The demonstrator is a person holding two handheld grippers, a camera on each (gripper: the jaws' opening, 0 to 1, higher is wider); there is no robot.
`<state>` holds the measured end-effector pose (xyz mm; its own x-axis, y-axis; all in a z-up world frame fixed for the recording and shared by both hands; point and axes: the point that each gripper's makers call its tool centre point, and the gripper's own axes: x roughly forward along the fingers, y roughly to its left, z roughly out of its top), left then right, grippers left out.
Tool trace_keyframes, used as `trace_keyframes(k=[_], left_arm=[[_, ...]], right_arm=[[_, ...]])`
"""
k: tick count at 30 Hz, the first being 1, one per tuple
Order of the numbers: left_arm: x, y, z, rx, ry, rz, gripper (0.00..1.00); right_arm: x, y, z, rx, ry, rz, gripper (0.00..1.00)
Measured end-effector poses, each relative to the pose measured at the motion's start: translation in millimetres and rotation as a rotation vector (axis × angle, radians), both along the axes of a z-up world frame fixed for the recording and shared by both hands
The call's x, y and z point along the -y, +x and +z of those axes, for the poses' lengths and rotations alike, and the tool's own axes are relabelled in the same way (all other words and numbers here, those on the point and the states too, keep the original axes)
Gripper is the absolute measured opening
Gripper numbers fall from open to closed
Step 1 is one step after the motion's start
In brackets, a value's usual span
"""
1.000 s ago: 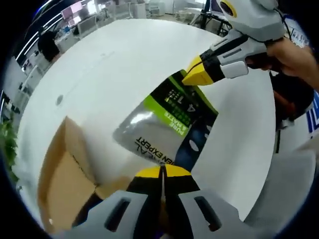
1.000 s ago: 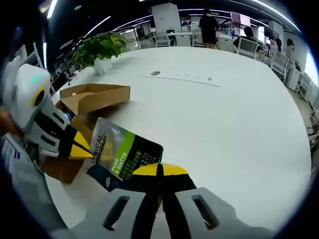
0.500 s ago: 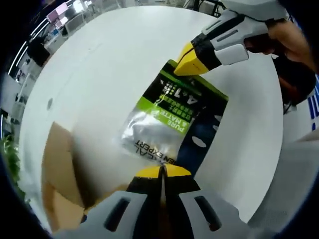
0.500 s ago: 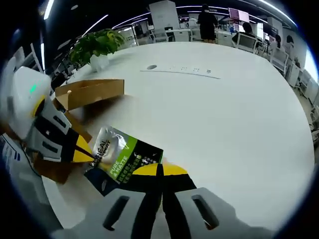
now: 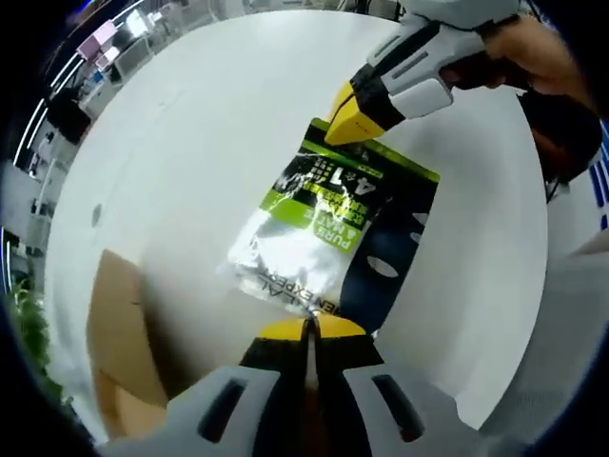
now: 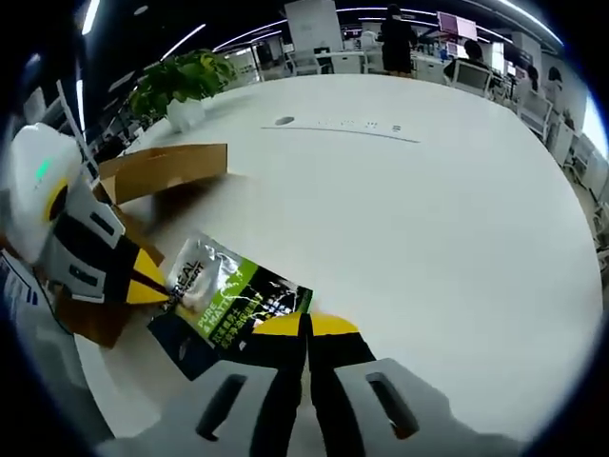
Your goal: Operate the shoe box by opening the lid, removing the specified soft item, and placing it in the target area until the item is outside and the box remains undamaged.
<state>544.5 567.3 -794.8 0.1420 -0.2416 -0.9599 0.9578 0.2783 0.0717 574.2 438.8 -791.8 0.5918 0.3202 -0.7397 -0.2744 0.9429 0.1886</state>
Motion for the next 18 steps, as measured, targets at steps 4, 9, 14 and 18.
trace_keyframes(k=[4, 9, 14, 18], left_arm=[[-1.5, -1.0, 0.2, 0.012, 0.01, -0.018, 0.01], [-3.6, -2.3, 5.3, 0.031, 0.01, -0.035, 0.08], [-0.3, -1.9, 19.2, 0.055, -0.037, -0.033, 0.15], [1.3, -0.8, 29.7, 0.059, -0.097, 0.014, 0.18]], right_arm=[[0.9, -0.2, 0.0, 0.0, 0.003, 0.004, 0.0], [2.4, -0.6, 1.4, 0.016, -0.018, 0.023, 0.01], [3.4, -0.9, 3.7, 0.028, -0.038, 0.039, 0.03], [5.2, 0.0, 9.9, 0.051, -0.058, 0.048, 0.05]])
